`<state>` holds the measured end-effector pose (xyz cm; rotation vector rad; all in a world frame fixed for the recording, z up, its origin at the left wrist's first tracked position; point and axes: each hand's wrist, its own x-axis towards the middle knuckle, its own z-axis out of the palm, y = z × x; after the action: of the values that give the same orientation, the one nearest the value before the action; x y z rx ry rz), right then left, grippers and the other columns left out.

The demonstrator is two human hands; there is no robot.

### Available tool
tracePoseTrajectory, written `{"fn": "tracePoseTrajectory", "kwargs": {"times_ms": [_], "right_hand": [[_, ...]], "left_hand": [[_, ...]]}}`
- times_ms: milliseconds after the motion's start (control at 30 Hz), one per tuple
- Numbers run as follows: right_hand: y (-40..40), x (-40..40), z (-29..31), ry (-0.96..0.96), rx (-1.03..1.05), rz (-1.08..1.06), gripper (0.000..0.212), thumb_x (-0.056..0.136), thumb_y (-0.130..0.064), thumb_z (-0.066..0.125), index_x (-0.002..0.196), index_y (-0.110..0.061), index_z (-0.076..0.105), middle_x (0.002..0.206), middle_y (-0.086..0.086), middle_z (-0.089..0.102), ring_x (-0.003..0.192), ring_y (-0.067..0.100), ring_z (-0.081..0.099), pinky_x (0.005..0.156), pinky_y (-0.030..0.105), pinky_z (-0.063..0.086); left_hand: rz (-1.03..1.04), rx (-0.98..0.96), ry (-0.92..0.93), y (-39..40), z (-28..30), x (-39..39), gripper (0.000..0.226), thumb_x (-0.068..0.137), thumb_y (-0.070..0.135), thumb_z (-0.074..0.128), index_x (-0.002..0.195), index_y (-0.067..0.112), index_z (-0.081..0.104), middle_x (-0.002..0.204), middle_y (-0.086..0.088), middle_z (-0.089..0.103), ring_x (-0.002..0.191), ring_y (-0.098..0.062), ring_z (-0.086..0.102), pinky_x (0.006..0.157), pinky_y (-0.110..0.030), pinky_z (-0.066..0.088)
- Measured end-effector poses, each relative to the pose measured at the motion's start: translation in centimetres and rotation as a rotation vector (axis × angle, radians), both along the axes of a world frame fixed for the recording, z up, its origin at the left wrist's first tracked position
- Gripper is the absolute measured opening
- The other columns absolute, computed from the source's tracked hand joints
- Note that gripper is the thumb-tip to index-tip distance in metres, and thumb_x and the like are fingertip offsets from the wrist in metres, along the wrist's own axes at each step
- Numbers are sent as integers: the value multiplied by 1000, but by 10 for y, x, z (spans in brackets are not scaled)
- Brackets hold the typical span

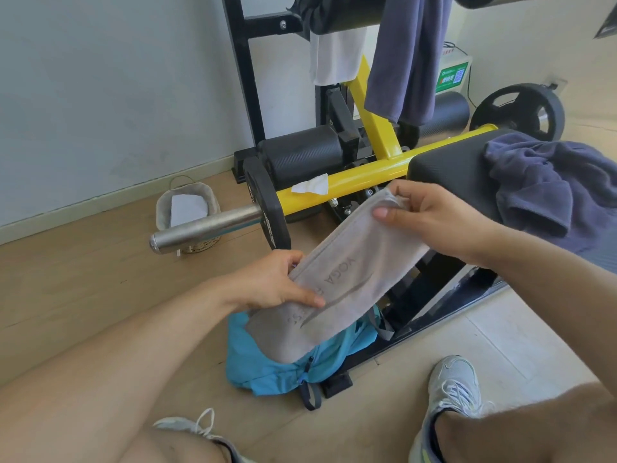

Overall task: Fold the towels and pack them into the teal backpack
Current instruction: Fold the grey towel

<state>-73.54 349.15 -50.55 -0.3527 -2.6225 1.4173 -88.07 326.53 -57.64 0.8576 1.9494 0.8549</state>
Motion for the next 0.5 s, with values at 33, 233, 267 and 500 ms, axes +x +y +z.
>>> {"fn": "tracePoseTrajectory", "kwargs": {"times_ms": [33,233,267,500], "right_hand": [[2,-1,1,32,-18,-22,30,97,-38,66,99,-9,65,99,25,67,84,35,63,82,54,51],[23,-4,-9,-66,127,-246,23,103,-38,54,109,-18,65,104,8,69,99,30,64,93,46,50],[25,-5,-13,-113,149,-277,26,104,-39,52,113,-17,64,105,7,68,101,30,62,93,45,48],[27,-8,-24,-256,166,-428,33,106,-37,46,118,-9,58,111,12,63,104,31,60,93,50,50]], "left_hand": [[-4,-17,-16,-3,-1,-2,53,69,24,94,116,23,70,110,9,77,103,-10,73,92,-33,60],[-24,-269,-145,-27,-16,-18,44,70,21,92,110,13,76,107,2,79,109,-19,72,97,-33,57],[27,-250,-193,-32,-17,-22,44,70,20,90,111,10,75,108,-1,79,110,-20,72,95,-32,58],[643,273,-409,-38,-9,-41,44,77,20,79,119,11,69,115,-6,77,111,-21,70,94,-37,55]]}}
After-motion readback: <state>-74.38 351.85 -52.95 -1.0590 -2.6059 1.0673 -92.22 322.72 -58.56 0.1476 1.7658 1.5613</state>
